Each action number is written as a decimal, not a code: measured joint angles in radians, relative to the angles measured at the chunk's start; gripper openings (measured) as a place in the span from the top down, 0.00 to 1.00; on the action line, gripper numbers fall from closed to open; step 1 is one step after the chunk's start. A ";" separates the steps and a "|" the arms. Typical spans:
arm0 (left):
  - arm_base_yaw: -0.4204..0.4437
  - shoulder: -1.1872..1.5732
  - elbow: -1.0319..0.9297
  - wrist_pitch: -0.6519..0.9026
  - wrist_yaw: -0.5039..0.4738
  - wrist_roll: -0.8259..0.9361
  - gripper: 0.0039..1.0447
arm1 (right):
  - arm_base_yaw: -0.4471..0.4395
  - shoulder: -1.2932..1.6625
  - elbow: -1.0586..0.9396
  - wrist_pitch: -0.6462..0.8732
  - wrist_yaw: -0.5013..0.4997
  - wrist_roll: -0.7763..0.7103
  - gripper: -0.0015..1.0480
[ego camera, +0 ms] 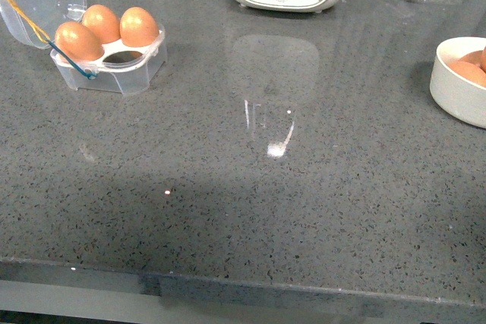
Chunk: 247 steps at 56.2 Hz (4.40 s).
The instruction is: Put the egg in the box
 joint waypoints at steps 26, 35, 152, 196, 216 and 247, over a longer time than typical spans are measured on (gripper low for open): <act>0.000 0.000 0.000 0.000 0.000 0.000 0.06 | 0.028 0.412 0.084 0.309 0.199 0.037 0.07; 0.000 0.000 0.000 0.000 0.000 0.000 0.06 | -0.099 0.705 0.165 0.591 0.059 -0.026 0.07; 0.000 0.000 0.000 0.000 0.000 0.000 0.06 | -0.113 1.621 0.752 0.305 -0.425 -0.142 0.37; 0.000 0.000 0.000 0.000 0.000 0.000 0.06 | -0.057 1.484 0.750 0.301 -0.427 -0.190 0.60; 0.000 0.000 0.000 0.000 0.000 0.000 0.06 | -0.017 1.447 0.766 0.331 -0.772 -0.211 0.60; 0.000 0.000 0.000 0.000 0.000 0.000 0.06 | 0.046 1.547 0.917 0.230 -0.900 -0.335 0.60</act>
